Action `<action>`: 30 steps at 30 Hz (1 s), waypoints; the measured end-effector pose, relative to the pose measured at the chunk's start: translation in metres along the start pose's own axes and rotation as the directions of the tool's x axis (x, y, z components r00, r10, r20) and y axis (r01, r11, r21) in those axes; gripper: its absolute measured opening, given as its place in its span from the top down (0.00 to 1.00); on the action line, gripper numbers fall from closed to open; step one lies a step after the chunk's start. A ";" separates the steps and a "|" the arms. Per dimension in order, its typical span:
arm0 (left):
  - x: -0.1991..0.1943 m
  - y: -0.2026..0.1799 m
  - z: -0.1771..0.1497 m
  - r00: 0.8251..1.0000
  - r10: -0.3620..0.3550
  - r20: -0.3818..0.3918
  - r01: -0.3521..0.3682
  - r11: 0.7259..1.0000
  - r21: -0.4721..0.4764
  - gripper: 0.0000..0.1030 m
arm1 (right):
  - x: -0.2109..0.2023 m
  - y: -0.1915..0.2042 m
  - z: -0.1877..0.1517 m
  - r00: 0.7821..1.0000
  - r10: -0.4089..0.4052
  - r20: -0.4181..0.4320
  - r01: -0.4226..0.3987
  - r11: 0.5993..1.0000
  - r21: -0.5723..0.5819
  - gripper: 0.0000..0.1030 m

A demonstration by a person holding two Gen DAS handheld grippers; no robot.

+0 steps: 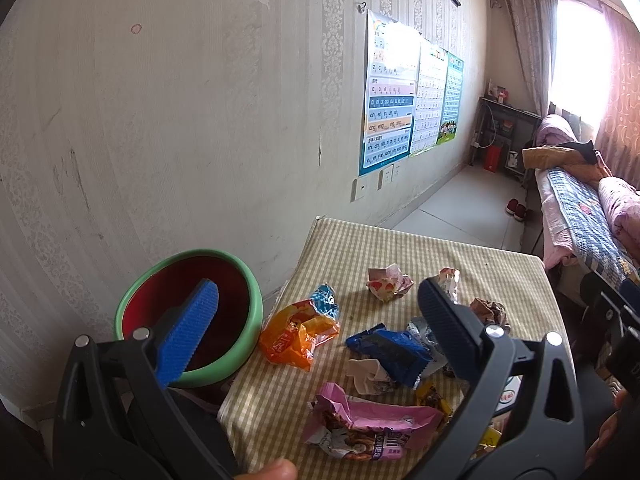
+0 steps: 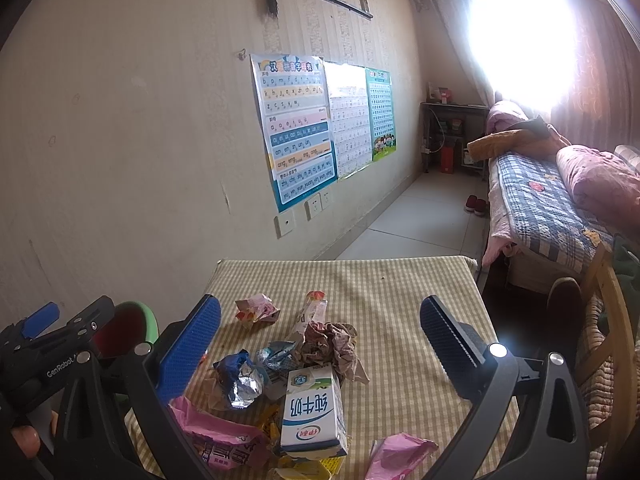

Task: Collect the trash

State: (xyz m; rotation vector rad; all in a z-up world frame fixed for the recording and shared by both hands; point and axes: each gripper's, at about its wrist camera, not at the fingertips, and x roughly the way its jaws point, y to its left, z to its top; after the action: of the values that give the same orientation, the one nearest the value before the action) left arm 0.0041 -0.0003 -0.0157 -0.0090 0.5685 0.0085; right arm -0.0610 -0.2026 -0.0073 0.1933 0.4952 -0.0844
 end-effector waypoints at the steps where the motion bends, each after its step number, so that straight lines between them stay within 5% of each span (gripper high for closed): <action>1: 0.000 0.000 0.000 1.000 -0.002 -0.001 0.002 1.000 -0.001 0.05 | 0.002 0.002 0.001 1.000 0.003 -0.021 -0.003 1.000 0.013 0.07; 30: 0.001 0.007 0.002 1.000 0.031 -0.005 -0.031 1.000 -0.005 0.05 | 0.009 0.008 -0.005 1.000 -0.005 -0.007 0.005 1.000 -0.021 0.07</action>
State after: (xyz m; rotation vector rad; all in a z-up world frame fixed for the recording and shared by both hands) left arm 0.0059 0.0070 -0.0145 -0.0048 0.5733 0.0398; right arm -0.0548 -0.1945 -0.0149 0.1720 0.5037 -0.0830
